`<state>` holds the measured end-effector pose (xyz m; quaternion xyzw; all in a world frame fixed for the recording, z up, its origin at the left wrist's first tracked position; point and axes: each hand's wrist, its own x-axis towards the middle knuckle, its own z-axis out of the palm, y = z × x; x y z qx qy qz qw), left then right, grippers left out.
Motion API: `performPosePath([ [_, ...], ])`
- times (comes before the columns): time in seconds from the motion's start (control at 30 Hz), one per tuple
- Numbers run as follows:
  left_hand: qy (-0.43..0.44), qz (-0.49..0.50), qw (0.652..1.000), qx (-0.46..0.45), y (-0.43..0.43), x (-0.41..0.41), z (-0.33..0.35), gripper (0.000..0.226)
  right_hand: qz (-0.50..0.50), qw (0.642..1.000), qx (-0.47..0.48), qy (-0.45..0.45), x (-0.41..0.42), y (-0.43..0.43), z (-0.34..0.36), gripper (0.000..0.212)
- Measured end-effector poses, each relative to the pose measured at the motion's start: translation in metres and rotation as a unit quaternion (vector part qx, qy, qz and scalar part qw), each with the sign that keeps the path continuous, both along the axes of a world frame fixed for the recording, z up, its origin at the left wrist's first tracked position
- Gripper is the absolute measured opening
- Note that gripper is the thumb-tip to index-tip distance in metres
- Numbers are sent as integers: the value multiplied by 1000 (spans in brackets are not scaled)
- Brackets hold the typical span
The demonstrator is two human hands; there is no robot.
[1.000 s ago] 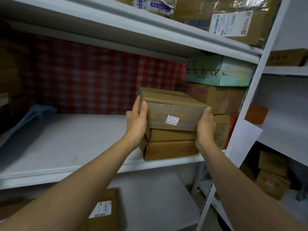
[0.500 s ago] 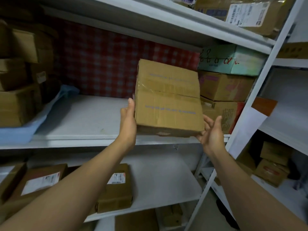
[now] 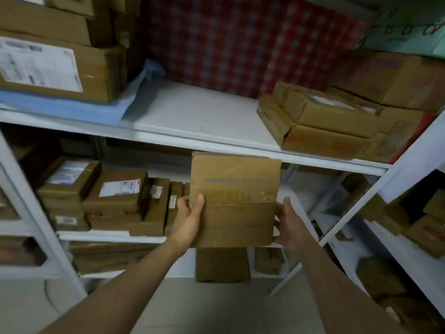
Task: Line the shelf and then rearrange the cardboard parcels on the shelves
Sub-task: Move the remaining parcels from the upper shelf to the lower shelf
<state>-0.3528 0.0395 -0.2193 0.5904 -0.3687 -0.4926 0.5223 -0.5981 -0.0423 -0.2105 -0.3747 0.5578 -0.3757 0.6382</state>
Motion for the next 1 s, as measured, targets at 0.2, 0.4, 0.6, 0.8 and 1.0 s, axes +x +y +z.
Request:
performPosePath([
  [0.2,-43,19,992,117,-6,47,-48,73,88,979,84,163,61,-13,-39,60],
  [0.4,-91,21,988,127,-49,92,-46,68,81,978,107,157,117,-59,-57,53],
  [0.6,-232,79,957,157,-125,136,-63,77,90,982,75,151,171,-125,-84,38],
  [0.8,-317,52,912,255,-159,149,-113,60,149,963,61,218,198,-155,-129,25],
  [1.0,-394,71,876,270,-173,139,-118,59,176,944,65,270,202,-183,-129,12],
])
